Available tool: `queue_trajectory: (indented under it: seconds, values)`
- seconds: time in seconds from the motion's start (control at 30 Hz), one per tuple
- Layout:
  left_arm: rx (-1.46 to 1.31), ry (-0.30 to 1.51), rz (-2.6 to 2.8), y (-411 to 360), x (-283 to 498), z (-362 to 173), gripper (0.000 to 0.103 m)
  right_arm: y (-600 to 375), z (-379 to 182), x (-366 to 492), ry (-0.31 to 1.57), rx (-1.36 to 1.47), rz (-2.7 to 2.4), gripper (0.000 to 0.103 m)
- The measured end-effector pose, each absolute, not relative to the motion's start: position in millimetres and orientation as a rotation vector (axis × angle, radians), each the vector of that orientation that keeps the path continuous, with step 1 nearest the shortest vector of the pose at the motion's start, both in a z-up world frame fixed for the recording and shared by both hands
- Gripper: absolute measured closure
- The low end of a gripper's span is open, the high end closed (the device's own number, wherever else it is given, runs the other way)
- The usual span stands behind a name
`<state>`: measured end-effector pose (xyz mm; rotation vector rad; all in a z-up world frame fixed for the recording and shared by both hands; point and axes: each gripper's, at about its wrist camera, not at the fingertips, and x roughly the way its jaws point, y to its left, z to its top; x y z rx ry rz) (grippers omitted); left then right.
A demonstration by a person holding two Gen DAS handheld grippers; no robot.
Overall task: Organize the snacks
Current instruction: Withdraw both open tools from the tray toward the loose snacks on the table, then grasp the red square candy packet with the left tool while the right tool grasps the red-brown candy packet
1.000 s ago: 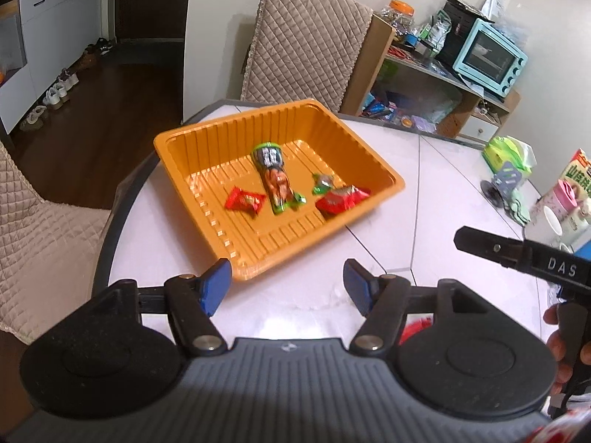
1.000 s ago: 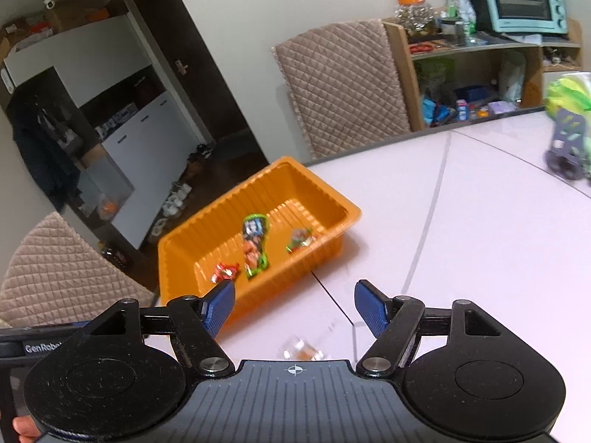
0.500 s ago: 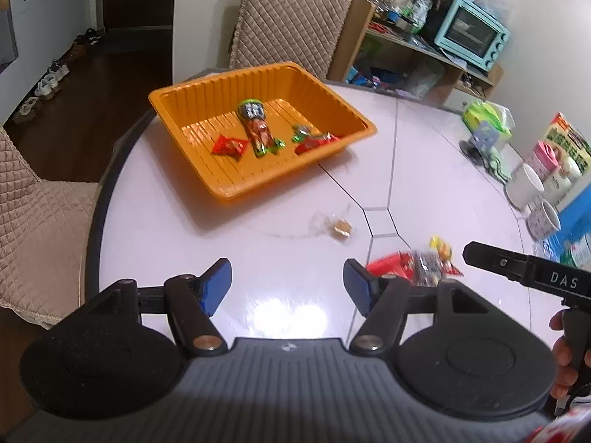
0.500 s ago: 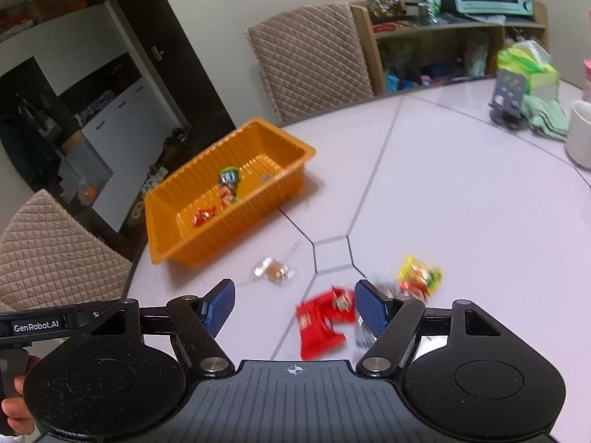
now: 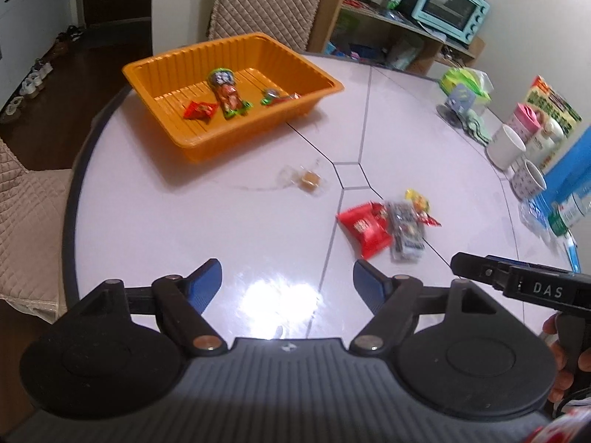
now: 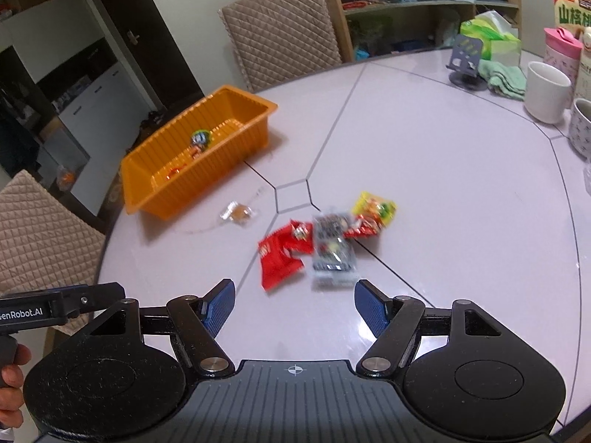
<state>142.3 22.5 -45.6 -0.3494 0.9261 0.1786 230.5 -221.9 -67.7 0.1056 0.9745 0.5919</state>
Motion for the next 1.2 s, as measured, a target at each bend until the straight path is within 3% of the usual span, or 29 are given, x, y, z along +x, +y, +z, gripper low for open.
queue_trajectory:
  seconds: [1.2]
  values:
    - [-0.253,1.003,0.053,-30,196,-87,0.033,-265,-106,236,1.052,0.147,0.414,0.031]
